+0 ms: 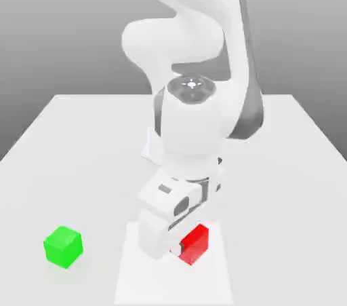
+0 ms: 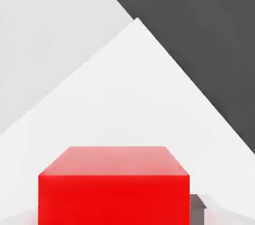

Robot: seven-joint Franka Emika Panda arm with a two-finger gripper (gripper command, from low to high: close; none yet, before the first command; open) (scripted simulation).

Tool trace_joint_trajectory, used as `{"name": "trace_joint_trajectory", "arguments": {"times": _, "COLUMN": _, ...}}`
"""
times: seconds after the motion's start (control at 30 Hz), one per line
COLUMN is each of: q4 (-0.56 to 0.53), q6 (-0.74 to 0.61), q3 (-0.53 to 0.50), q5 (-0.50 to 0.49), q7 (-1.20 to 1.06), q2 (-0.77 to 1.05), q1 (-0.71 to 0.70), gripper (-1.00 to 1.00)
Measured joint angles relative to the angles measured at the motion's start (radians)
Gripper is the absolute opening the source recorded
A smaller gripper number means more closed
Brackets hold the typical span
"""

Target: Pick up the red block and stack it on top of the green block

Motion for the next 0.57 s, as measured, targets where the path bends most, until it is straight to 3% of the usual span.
{"name": "trace_joint_trajectory", "arguments": {"times": 0.27, "q4": 0.031, "q6": -0.099, "q3": -0.168, "q5": -0.015, "q7": -0.136, "q2": -0.068, "q1": -0.335, "gripper": -1.0}}
{"name": "trace_joint_trajectory", "arguments": {"times": 0.43, "q4": 0.043, "q6": 0.021, "q3": -0.118, "q5": 0.094, "q7": -0.231, "q2": 0.072, "q1": -0.369, "gripper": -1.0}}
{"name": "trace_joint_trajectory", "arguments": {"times": 0.47, "q4": 0.045, "q6": 0.048, "q3": -0.103, "q5": 0.118, "q7": -0.248, "q2": 0.102, "q1": -0.38, "gripper": 1.0}}
{"name": "trace_joint_trajectory", "arguments": {"times": 0.57, "q4": 0.045, "q6": 0.048, "q3": -0.103, "q5": 0.118, "q7": -0.248, "q2": 0.102, "q1": -0.38, "gripper": 1.0}}
